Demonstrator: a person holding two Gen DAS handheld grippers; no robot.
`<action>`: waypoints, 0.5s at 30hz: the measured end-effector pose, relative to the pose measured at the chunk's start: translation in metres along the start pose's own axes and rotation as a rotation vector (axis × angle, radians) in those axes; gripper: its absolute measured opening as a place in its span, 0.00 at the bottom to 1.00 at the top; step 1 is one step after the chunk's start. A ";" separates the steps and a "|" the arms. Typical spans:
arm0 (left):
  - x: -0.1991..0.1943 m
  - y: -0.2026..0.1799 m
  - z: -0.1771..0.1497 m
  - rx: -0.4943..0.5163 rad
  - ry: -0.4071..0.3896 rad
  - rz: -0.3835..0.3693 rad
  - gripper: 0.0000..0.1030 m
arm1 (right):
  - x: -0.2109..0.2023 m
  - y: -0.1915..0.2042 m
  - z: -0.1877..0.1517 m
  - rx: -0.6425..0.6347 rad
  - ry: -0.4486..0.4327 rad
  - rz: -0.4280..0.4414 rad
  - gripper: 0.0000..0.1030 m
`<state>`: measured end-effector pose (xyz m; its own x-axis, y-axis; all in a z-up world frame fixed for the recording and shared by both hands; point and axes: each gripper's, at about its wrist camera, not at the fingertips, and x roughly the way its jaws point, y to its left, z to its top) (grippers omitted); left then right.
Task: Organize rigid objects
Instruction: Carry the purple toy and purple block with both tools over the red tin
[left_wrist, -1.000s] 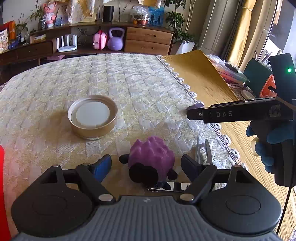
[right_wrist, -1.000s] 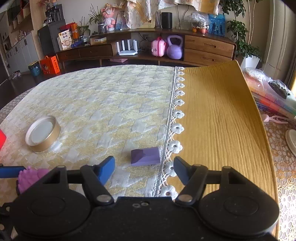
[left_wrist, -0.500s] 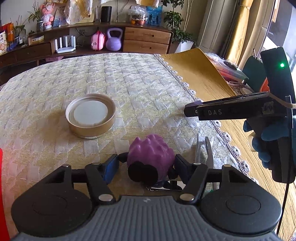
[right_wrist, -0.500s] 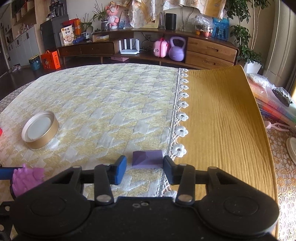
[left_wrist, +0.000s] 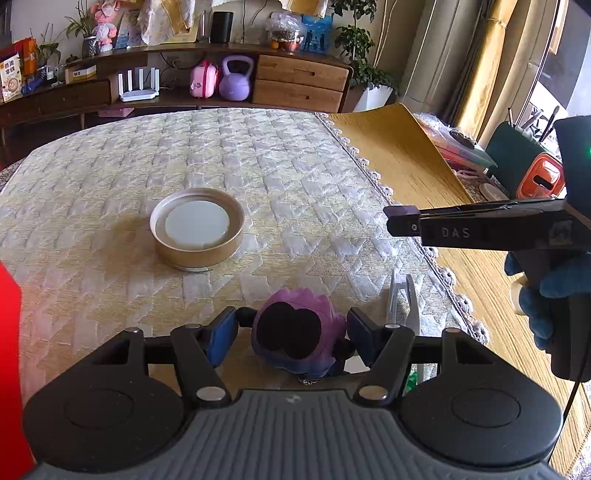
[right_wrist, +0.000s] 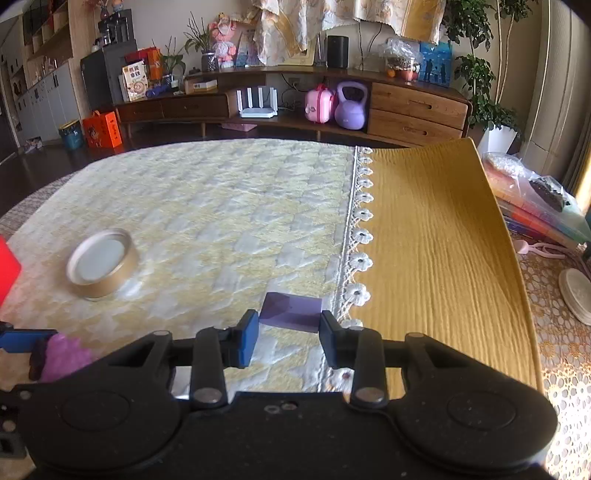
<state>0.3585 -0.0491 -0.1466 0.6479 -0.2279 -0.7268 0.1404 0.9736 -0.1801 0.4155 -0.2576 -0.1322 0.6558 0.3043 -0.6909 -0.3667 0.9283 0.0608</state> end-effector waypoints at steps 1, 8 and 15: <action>-0.003 -0.001 -0.001 0.002 0.000 0.002 0.63 | -0.005 0.002 -0.001 0.000 -0.003 0.001 0.34; -0.024 0.000 -0.004 0.006 -0.004 0.016 0.63 | -0.045 0.021 -0.006 0.001 -0.022 0.037 0.34; -0.057 0.011 -0.009 -0.004 -0.011 0.037 0.62 | -0.085 0.053 -0.013 -0.024 -0.037 0.093 0.34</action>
<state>0.3165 -0.0256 -0.1130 0.6607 -0.1913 -0.7258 0.1130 0.9813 -0.1559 0.3317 -0.2375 -0.0798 0.6420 0.3972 -0.6558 -0.4427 0.8904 0.1060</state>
